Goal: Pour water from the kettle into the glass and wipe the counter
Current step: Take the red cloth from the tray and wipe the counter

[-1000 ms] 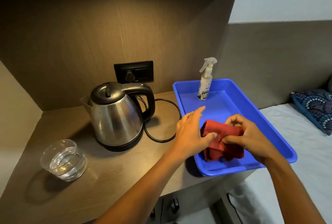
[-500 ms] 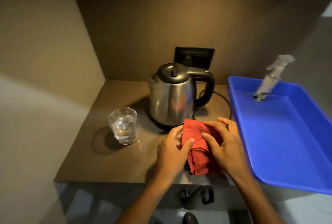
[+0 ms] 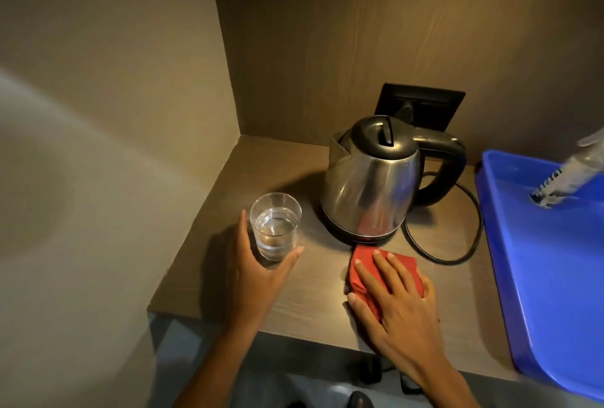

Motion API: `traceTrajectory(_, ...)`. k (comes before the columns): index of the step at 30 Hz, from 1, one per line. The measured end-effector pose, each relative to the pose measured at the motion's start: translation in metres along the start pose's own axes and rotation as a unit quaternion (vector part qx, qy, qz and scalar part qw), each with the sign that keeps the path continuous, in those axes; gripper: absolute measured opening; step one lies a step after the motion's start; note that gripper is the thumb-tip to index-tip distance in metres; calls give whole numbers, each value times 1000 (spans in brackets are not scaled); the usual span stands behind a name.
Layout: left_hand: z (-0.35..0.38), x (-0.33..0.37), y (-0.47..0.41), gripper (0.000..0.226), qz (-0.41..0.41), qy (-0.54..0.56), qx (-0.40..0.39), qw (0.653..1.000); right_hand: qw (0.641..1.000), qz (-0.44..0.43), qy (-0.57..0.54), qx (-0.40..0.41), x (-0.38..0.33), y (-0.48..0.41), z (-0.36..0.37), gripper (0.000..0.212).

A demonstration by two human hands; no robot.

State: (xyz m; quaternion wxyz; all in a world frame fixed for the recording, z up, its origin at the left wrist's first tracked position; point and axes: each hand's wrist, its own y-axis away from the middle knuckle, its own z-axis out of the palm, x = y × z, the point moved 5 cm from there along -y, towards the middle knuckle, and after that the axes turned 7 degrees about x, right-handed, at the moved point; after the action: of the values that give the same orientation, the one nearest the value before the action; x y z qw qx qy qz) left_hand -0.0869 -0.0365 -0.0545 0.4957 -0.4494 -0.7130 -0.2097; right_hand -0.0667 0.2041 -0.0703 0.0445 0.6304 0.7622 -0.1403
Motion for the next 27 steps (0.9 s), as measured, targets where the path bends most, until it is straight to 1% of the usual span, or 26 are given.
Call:
traceTrajectory(3, 5, 3, -9, 102, 7, 11, 7, 1000, 999, -39, 7, -5, -24, -1, 9, 53)
traceTrajectory(5, 6, 3, -13, 96, 17, 9, 20, 1000, 998, -61, 17, 5, -43, -8, 13, 52)
traceTrajectory(8, -1, 4, -15, 97, 13, 19, 37, 999, 996, -83, 9, 11, -67, -22, 21, 51)
traceTrajectory(11, -23, 16, -17, 95, 25, 33, 88, 995, 996, -94, 4, 8, -90, -40, 31, 53)
traceTrajectory(13, -42, 23, -17, 93, 37, 13, 122, 992, 996, -93, -2, 12, -102, -53, 38, 54)
traceTrajectory(16, -66, 25, -14, 96, 40, 1, 133, 990, 998, -60, -15, 28, -116, -83, 43, 58)
traceTrajectory(17, -73, 23, -13, 97, 38, -4, 137, 990, 998, -55, -22, 22, -121, -95, 45, 59)
traceTrajectory(19, -85, 18, -8, 101, 37, -13, 143, 989, 997, -65, -27, -15, -134, -118, 53, 62)
traceTrajectory(21, -95, 16, -2, 104, 40, -25, 150, 988, 993, -106, -18, -53, -150, -132, 58, 61)
traceTrajectory(23, -104, 15, 5, 103, 41, -30, 158, 986, 981, -179, -5, -74, -168, -129, 59, 60)
traceTrajectory(25, -108, 17, 10, 102, 41, -27, 164, 985, 962, -259, 2, -83, -181, -110, 58, 58)
traceTrajectory(27, -107, 19, 13, 105, 44, -25, 159, 986, 951, -299, -15, -80, -182, -86, 52, 54)
